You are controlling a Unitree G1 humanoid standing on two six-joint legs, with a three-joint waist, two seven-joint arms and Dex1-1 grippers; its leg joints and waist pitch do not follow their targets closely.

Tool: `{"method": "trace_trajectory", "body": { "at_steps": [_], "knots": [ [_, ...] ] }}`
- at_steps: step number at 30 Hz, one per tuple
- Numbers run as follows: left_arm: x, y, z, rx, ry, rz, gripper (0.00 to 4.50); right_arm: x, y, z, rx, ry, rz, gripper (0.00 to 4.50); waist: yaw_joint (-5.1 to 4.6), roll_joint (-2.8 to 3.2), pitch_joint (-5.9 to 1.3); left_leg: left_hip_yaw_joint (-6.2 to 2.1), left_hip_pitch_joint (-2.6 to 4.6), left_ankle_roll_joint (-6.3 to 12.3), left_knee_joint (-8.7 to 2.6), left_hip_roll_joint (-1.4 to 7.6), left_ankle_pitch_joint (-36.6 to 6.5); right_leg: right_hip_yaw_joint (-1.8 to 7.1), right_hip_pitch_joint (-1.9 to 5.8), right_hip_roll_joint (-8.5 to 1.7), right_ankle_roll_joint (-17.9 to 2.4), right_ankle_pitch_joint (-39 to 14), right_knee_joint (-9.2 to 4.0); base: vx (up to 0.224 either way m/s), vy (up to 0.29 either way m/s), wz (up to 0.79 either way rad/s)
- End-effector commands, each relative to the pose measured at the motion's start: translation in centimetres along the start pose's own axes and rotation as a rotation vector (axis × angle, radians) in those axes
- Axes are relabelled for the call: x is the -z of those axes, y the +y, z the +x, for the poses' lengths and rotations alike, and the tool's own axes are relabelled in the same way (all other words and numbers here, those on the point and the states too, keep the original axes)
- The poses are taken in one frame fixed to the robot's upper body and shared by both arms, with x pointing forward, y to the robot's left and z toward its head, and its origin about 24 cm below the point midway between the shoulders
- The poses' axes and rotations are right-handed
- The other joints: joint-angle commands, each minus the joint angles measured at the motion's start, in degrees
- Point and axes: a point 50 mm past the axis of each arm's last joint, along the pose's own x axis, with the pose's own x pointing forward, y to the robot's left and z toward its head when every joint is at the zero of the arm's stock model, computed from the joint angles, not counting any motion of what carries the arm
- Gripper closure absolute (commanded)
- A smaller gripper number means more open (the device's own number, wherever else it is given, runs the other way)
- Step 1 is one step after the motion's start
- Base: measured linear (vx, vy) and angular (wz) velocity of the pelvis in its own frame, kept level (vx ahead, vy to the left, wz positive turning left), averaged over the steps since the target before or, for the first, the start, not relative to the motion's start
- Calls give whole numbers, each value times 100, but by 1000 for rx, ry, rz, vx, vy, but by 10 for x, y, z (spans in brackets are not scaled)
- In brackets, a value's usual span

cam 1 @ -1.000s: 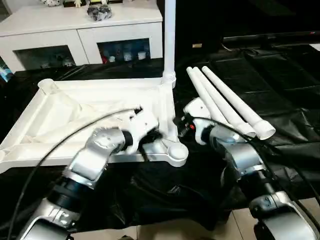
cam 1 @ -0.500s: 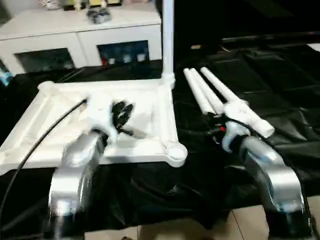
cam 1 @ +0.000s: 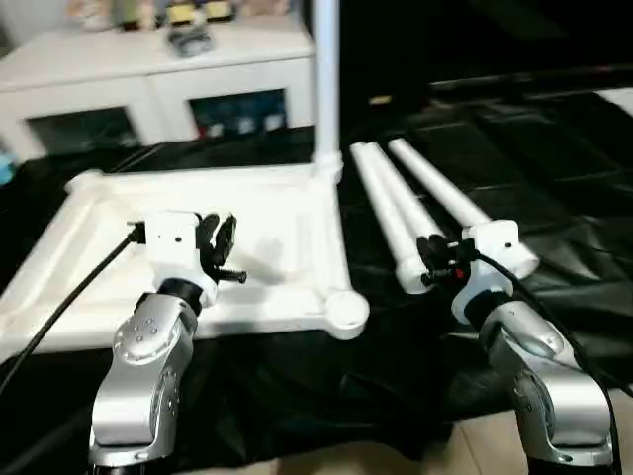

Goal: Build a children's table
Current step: Move to table

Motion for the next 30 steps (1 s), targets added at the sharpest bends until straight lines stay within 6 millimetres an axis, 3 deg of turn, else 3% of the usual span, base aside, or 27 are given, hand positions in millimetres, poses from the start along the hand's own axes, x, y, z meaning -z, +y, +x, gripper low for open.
{"method": "trace_trajectory", "body": {
  "at_steps": [1, 3, 4, 7, 8, 9, 10, 11, 12, 13, 14, 15, 16, 17, 18, 19, 20, 21, 22, 23, 24, 25, 26, 27, 28, 29, 30],
  "knots": [
    [2, 2, 2, -13, 19, 2, 334, 0, 2, 2, -13, 4, -14, 373, -124, -48, -195, -173, 77, 151, -464, 71, -3534, 57, 85, -185, 61, -3926, -597, 85, 24, -12],
    [2, 1, 2, -19, 23, 1, 334, -1, 5, 2, -42, 6, -25, 373, -168, -78, -291, -160, -101, 332, -467, 8, -2605, 215, 238, -235, -215, -3532, -541, 86, 19, -10],
    [2, 0, 2, -21, 24, 0, 334, 0, 6, 3, -54, 10, -35, 373, -188, -105, -310, -166, -180, 404, -473, 6, -2375, 223, 300, -221, -303, -3368, -510, 88, 7, -2],
    [2, -1, 2, -38, 7, -35, 334, 1, 10, 4, -94, 24, -74, 373, -207, -91, -441, -134, -227, 888, -373, -11, -881, 252, 405, -177, -962, -1680, -356, 110, 6, 2],
    [1, 1, 2, -56, 7, -35, 334, 1, 12, 4, -116, 32, -87, 373, -121, -138, -445, -248, -520, 1452, -230, -129, 157, 146, 530, -246, -1081, -583, -257, 125, 7, 6],
    [0, 3, 2, -71, -3, -20, 334, 1, 13, 5, -136, 32, -100, 373, -155, -105, -514, -396, -720, 2170, -46, -272, 1338, -33, 695, -338, -831, 740, -126, 107, 14, 26],
    [0, 3, 2, -71, -3, -20, 334, 1, 13, 5, -136, 32, -100, 373, -106, -15, -577, -482, -581, 2345, 11, -319, 1993, -105, 635, -273, -765, 1314, -42, 91, 4, 54],
    [0, 4, 2, -83, 5, -8, 334, 1, 14, 6, -143, 32, -102, 373, -195, 34, -600, -811, -302, 2781, 114, -344, 3854, -192, 432, 22, -591, 2164, 199, 91, 4, 54],
    [-1, 6, 2, -112, 5, 27, 334, 0, 14, 8, -148, 30, -110, 373, -321, 108, -647, -1504, 446, 3148, 195, -78, 6356, -18, -255, 251, -236, 1345, 456, 67, -31, 58],
    [-1, 7, 3, -120, 6, 35, 334, -1, 14, 9, -149, 28, -114, 373, -367, 80, -559, -2115, 576, 2743, 13, 216, 8054, 421, -433, -61, 42, 165, 495, 6, -42, 41],
    [-1, 7, 3, -133, 10, 46, 334, -2, 14, 11, -147, 26, -117, 373, -295, 30, -511, -2244, 493, 2371, -38, 123, 7835, 539, -445, -85, -100, -73, 476, 6, -42, 41],
    [-1, 8, 3, -136, 11, 49, 334, -2, 14, 12, -145, 26, -117, 373, -186, -38, -465, -2201, 178, 1912, -191, -320, 5977, 569, -191, 83, -619, -243, 276, -59, -59, 39],
    [0, 7, 3, -139, 13, 50, 334, -3, 14, 14, -143, 27, -115, 373, -100, -170, -511, -1887, -77, 1841, -129, -710, 3587, 521, 130, 112, -1662, 112, 97, -72, -99, 62],
    [0, 7, 4, -141, 12, 44, 334, -4, 14, 16, -141, 24, -116, 373, -60, -206, -493, -1749, -289, 1940, -162, -782, 2686, 464, 318, 100, -2335, 105, 60, -72, -99, 62],
    [0, 7, 5, -145, 15, 40, 334, -5, 13, 18, -131, 23, -113, 373, 95, -178, -502, -1440, -681, 1890, 37, -850, 1242, 383, 567, -51, -3350, -99, -91, -55, -124, 68],
    [0, 7, 5, -147, 15, 37, 334, -5, 12, 20, -122, 23, -112, 373, 167, -111, -441, -1158, -836, 1499, 366, -700, 253, 226, 528, -257, -3690, -602, -297, -80, -151, 67],
    [-1, 7, 6, -151, 8, 44, 334, -7, 12, 21, -112, 14, -113, 373, 204, -65, -430, -981, -833, 1258, 574, -571, 64, 116, 528, -415, -3578, -918, -409, -80, -151, 67],
    [-1, 7, 6, -151, 8, 44, 334, -7, 12, 21, -112, 14, -113, 373, 183, 26, -410, -921, -619, 981, 512, -329, -176, 76, 360, -344, -3320, -1093, -409, -97, -150, 64],
    [-1, 8, 7, -154, 11, 32, 334, -7, 11, 22, -94, 14, -85, 373, 39, 224, -345, -1359, -375, 798, -206, 151, -613, -215, 200, 211, -2396, -1229, 209, -75, -189, 37],
    [-1, 9, 8, -150, 15, 21, 334, -7, 10, 22, -88, 18, -75, 373, -40, 136, -399, -1566, -88, 1167, -555, 736, -1295, 97, -67, 190, -1501, -1163, 780, -75, -189, 37],
    [-1, 9, 8, -146, 19, 11, 334, -6, 10, 22, -86, 22, -69, 373, 75, 87, -381, -1433, -115, 1373, -651, 806, -1520, 392, -147, 48, -1187, -1016, 911, -53, -233, 28],
    [-2, 10, 10, -131, 16, 5, 334, -3, 11, 21, -89, 34, -63, 373, 149, 17, -341, -1285, -164, 1437, -600, 728, -1509, 541, -169, -39, -1240, -884, 775, -49, -207, 40],
    [-2, 10, 11, -118, 14, 4, 334, -1, 11, 19, -97, 42, -64, 373, 279, -263, -276, -679, -349, 1069, 6, -17, -1340, 839, -156, -235, -1734, -1240, -66, -49, -207, 40],
    [-2, 9, 11, -109, 16, 10, 334, 0, 12, 19, -102, 47, -60, 373, 426, -299, -254, -373, -314, 850, 548, -305, -1110, 847, -197, -411, -1686, -2293, -346, -64, -166, 21],
    [-3, 9, 11, -95, 16, 25, 334, 2, 12, 17, -106, 52, -58, 373, 601, -367, -313, -358, -578, 593, 588, -223, -115, 1085, 49, -507, -612, -3585, -319, -38, -113, 1],
    [-3, 9, 11, -95, 16, 26, 334, 2, 12, 17, -106, 52, -58, 373, 725, -372, -334, -393, -568, 393, 309, -74, 108, 1107, 38, -469, 215, -3595, -222, -38, -113, 1],
    [0, 9, 12, -75, 34, 46, 334, 4, 13, 15, -115, 57, -53, 373, 742, -254, -422, -407, -441, 336, 28, 42, 189, 949, 65, -312, 256, -2203, -30, -20, -71, 4]
  ]
}}
